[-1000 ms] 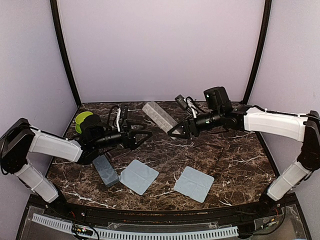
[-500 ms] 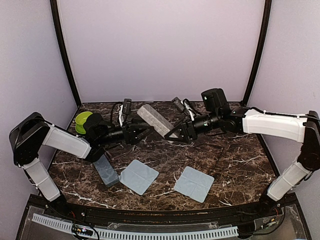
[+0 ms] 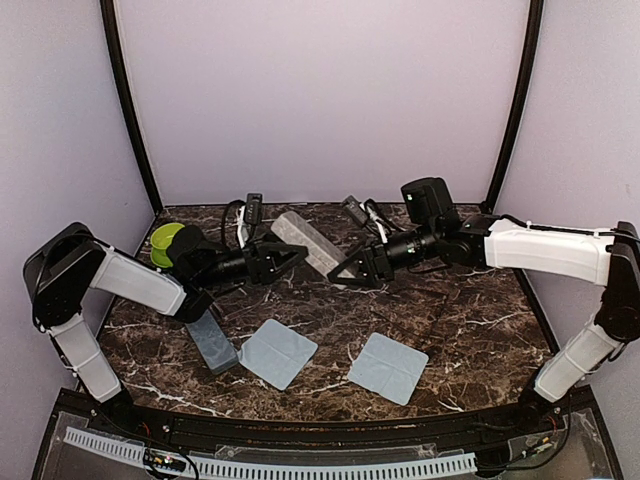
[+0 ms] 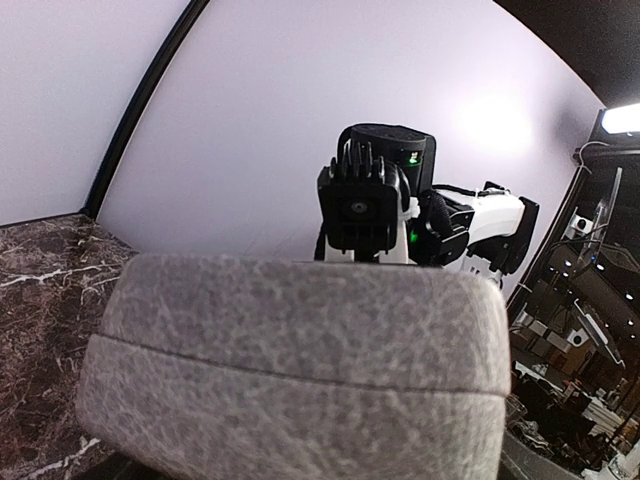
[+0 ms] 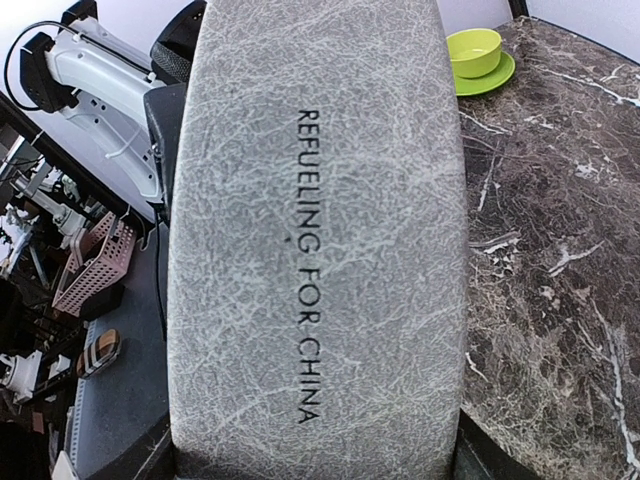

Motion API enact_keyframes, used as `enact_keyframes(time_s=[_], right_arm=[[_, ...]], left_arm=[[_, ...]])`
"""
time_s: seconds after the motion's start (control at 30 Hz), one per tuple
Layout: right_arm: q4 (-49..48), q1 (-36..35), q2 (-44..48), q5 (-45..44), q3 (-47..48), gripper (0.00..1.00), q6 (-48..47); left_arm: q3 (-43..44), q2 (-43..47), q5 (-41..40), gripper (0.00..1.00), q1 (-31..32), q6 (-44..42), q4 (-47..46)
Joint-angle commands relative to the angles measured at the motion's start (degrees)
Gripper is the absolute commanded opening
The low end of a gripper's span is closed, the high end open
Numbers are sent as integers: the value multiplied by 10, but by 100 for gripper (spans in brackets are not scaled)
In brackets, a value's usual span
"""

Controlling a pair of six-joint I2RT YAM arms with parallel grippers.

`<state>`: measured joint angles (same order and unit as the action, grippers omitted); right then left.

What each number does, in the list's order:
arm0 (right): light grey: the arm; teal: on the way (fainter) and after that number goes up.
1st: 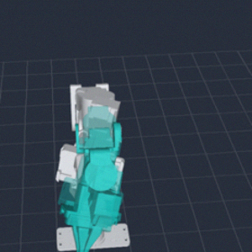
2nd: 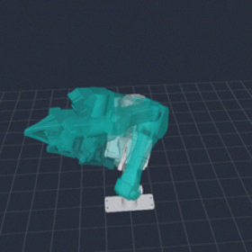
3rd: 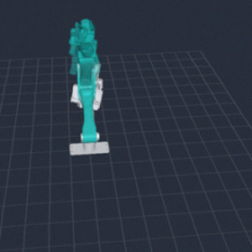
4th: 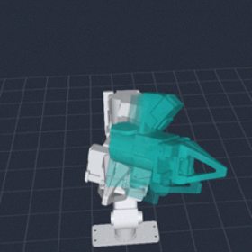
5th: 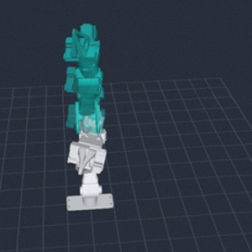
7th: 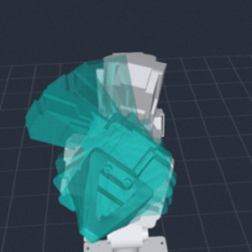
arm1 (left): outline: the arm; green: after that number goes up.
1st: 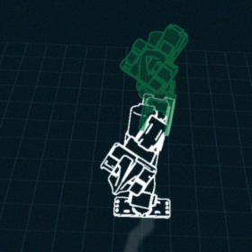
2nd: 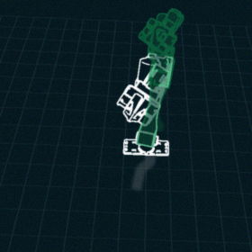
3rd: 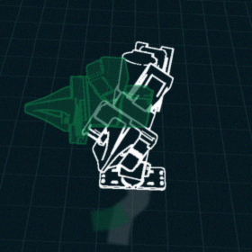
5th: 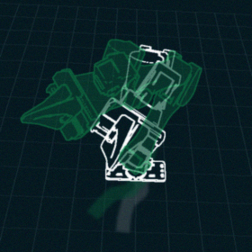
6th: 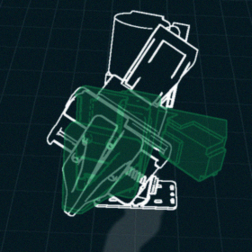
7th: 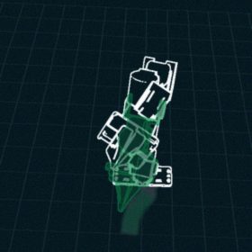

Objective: Organize the sunglasses
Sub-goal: Pass from the right arm to the left

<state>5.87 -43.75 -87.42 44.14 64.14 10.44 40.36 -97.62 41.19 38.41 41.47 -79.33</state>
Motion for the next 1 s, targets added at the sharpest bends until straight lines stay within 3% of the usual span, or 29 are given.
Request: enact_keyframes(time_s=[0.0, 0.37, 0.53, 0.7, 0.97], right_arm=[[-45, -6, 10, 22, 7, 30, 1], [-42, -6, -5, 28, 14, 34, 8], [-32, -6, -15, 16, 15, 45, 17], [-12, -6, -30, -8, 50, 58, 26], [-7, -6, -50, -22, 70, 76, 36]], left_arm=[[-4, 1, 8, 84, -2, 3, -49], [-7, -8, 41, 51, -2, 21, -76], [-8, -4, 43, 30, -2, 17, -68], [-10, 4, 47, 0, -3, -1, -40], [-21, 9, 50, 0, -2, -6, -32]])
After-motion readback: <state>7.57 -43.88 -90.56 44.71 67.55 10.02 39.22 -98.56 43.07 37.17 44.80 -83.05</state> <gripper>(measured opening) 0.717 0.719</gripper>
